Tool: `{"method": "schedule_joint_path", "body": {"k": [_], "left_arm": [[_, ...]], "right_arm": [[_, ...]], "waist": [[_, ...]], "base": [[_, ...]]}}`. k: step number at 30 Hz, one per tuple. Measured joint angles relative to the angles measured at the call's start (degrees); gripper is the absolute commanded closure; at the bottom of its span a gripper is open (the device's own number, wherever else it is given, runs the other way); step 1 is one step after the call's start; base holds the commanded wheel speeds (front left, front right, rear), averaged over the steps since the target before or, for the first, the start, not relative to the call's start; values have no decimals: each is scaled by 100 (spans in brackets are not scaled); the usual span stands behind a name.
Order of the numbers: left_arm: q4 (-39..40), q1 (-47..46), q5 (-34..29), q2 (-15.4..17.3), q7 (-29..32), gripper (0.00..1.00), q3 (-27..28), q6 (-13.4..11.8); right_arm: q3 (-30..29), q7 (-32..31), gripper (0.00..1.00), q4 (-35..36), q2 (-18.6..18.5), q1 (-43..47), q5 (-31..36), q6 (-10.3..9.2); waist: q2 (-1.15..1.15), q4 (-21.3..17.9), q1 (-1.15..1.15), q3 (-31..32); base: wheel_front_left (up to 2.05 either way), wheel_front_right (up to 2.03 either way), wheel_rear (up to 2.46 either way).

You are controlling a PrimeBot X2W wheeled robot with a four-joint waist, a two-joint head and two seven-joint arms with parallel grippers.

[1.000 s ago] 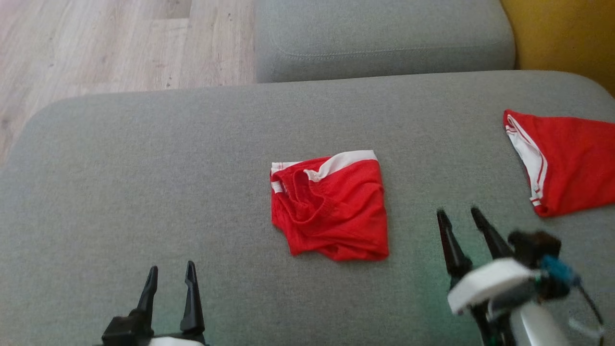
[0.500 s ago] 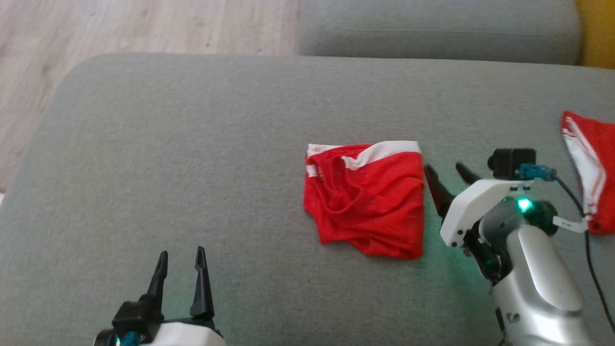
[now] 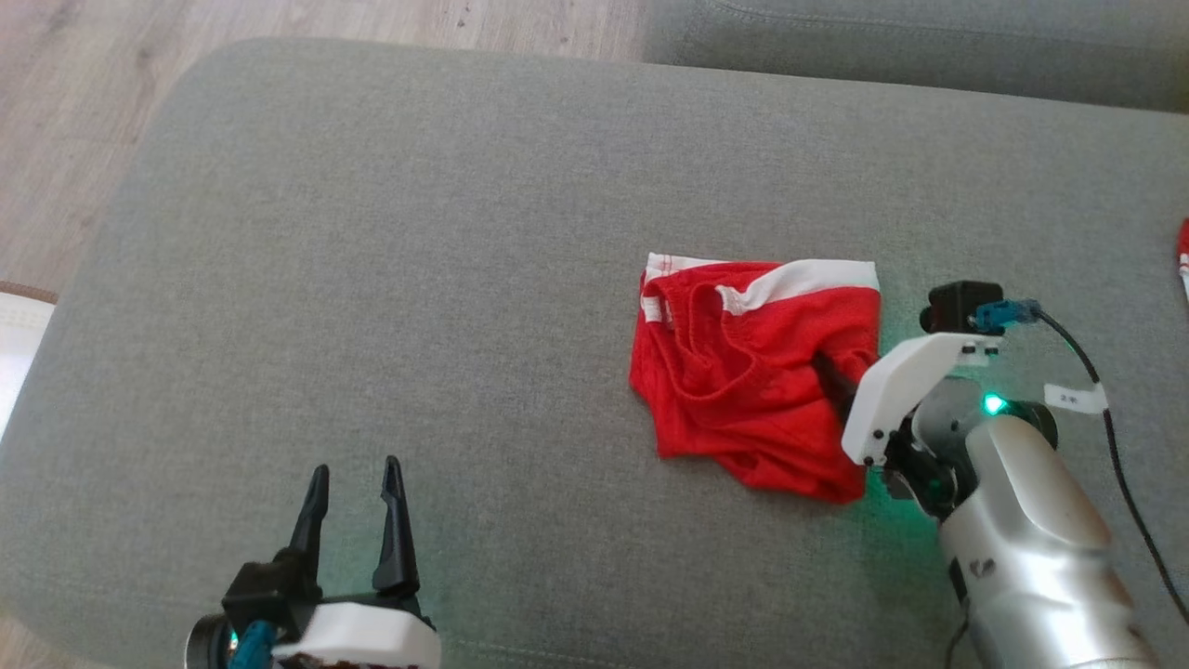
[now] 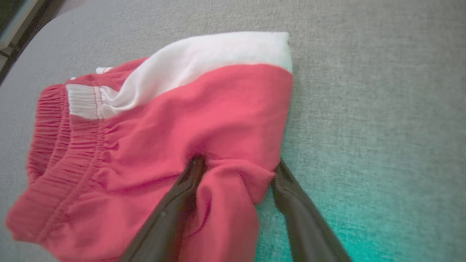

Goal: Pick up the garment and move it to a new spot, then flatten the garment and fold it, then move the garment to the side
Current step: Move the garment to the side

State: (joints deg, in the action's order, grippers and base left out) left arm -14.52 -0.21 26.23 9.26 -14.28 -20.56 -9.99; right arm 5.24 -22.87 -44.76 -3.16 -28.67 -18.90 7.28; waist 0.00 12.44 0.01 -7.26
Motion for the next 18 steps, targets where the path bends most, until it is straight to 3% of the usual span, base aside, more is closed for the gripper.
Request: {"method": "schedule_joint_path", "body": {"k": [1, 2, 3, 10, 18], "left_arm": [[1, -1, -24, -9, 0, 0, 1, 2], [3, 0, -51, -18, 0, 0, 4, 32], [7, 0, -67, -22, 0, 0, 7, 52], [107, -46, -219, -25, -1, 0, 3, 103], [268, -331, -374, -1, 0, 0, -67, 152]], "right_arm": [[38, 29, 65, -57, -2, -51, -25, 0], [92, 87, 87, -99, -7, -83, -63, 0], [141, 188, 100, -136, -5, -99, -132, 0], [387, 671, 100, -220, 31, -176, -151, 0], [347, 775, 100, 402, -80, -275, 497, 0]], "waist": [[0, -14, 0, -11], [0, -35, 0, -21], [0, -63, 0, -31], [0, -488, 0, -125], [0, -1433, 0, -298]], "base": [[0, 0, 0], [0, 0, 0], [0, 0, 0], [0, 0, 0], [0, 0, 0]]}}
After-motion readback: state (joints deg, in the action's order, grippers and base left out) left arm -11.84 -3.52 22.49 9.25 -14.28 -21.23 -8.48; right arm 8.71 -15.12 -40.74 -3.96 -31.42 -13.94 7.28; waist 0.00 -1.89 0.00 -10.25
